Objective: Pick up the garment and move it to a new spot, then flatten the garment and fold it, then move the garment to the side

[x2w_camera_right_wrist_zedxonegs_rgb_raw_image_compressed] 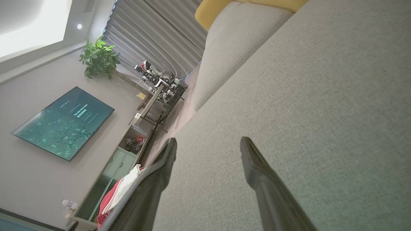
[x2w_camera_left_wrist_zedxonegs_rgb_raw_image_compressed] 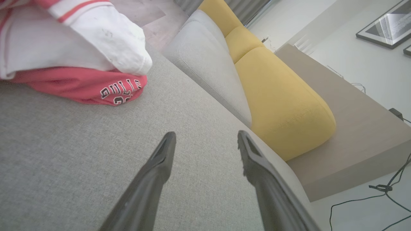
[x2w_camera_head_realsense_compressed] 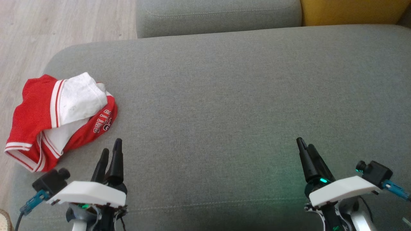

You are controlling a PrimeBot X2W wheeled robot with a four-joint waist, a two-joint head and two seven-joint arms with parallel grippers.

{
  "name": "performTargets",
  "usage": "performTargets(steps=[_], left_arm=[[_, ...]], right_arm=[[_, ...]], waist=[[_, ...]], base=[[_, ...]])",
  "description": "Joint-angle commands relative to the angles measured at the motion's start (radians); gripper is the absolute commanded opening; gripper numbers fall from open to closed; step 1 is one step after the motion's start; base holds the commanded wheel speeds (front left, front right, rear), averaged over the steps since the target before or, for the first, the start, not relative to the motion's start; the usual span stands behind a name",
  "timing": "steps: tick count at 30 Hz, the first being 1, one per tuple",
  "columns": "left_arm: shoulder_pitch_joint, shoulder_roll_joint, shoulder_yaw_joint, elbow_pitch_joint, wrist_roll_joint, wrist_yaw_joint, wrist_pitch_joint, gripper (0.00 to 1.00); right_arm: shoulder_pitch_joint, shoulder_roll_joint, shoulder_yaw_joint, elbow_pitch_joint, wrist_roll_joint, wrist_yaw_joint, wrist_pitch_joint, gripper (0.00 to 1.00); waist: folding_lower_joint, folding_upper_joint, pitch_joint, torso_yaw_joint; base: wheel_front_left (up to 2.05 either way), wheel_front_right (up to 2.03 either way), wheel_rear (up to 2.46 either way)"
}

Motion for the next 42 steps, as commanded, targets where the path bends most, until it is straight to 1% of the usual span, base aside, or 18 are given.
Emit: performTargets(steps=[1,6,13,18,25,33,42], left_arm=[[-0.045,0.018,0.009,-0.047,0.03,0.005,-0.012,1.0],[-0.045,0.036,-0.023,-0.061,0.096,0.031,-0.026,1.0],[-0.046,0.052,-0.049,-0.082,0.181,0.087,-0.047,1.0],[-0.045,0.066,-0.068,-0.098,0.239,0.114,-0.061,1.0],[-0.049,0.09,-0.109,-0.118,0.322,0.136,-0.079,1.0],[-0.055,0.119,-0.166,-0.142,0.434,0.174,-0.105,1.0],[-0.054,0.134,-0.203,-0.144,0.527,0.201,-0.132,1.0]], right_arm=[[-0.055,-0.009,0.016,-0.046,-0.029,0.0,-0.011,1.0],[-0.059,-0.009,0.034,-0.06,-0.094,0.0,-0.026,1.0],[-0.06,-0.01,0.057,-0.072,-0.185,0.0,-0.047,1.0],[-0.062,-0.011,0.069,-0.083,-0.247,0.0,-0.061,1.0],[-0.065,-0.011,0.08,-0.098,-0.321,0.0,-0.079,1.0],[-0.072,-0.012,0.1,-0.119,-0.433,0.0,-0.106,1.0],[-0.075,-0.013,0.094,-0.13,-0.549,0.0,-0.132,1.0]], waist=[[0.0,0.0,0.0,0.0],[0.0,0.0,-0.002,-0.001],[0.0,0.0,-0.004,-0.003],[0.0,0.0,-0.006,-0.005],[0.0,0.0,-0.008,-0.005],[0.0,0.0,-0.005,-0.005],[0.0,0.0,-0.007,-0.008]], base=[[0.0,0.0,0.0],[0.0,0.0,0.0],[0.0,0.0,0.0],[0.0,0.0,0.0],[0.0,0.0,0.0],[0.0,0.0,0.0],[0.0,0.0,0.0]])
